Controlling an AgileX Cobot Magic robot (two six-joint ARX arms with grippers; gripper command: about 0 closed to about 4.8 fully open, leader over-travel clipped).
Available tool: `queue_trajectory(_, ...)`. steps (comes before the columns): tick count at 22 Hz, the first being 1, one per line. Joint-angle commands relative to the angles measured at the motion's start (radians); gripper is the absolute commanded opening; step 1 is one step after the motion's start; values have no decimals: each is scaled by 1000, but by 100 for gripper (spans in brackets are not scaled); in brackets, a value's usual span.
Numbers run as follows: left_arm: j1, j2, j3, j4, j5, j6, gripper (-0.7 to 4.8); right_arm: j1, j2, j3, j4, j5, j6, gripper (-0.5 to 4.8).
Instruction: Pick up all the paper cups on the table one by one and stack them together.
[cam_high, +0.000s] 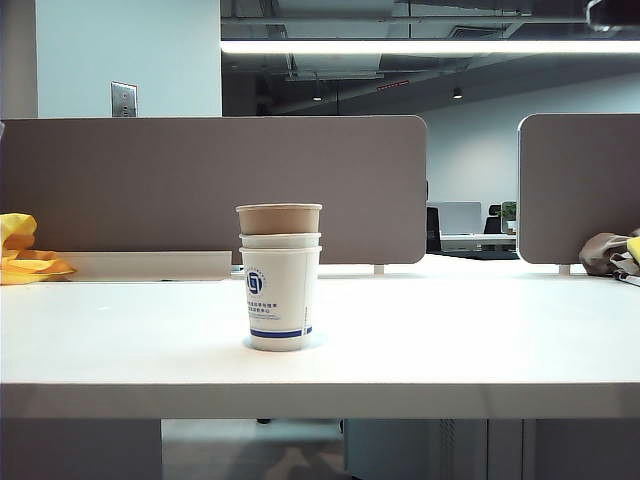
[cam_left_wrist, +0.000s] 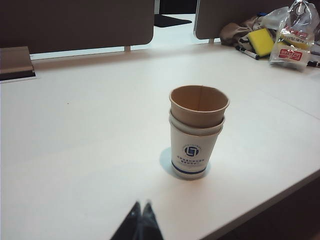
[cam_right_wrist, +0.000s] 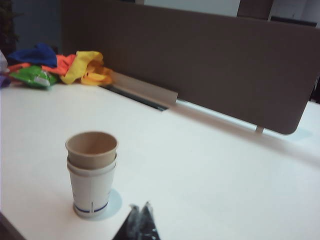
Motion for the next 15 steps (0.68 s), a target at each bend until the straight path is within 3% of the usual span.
queue_trajectory(1, 2, -35, -21, 24, 3, 5, -5, -2, -65, -19, 12, -1, -2, -5)
queue_trajectory(15, 2, -56, -102, 54, 1, 5, -5, -179, -218, -169, 17, -3, -2, -5)
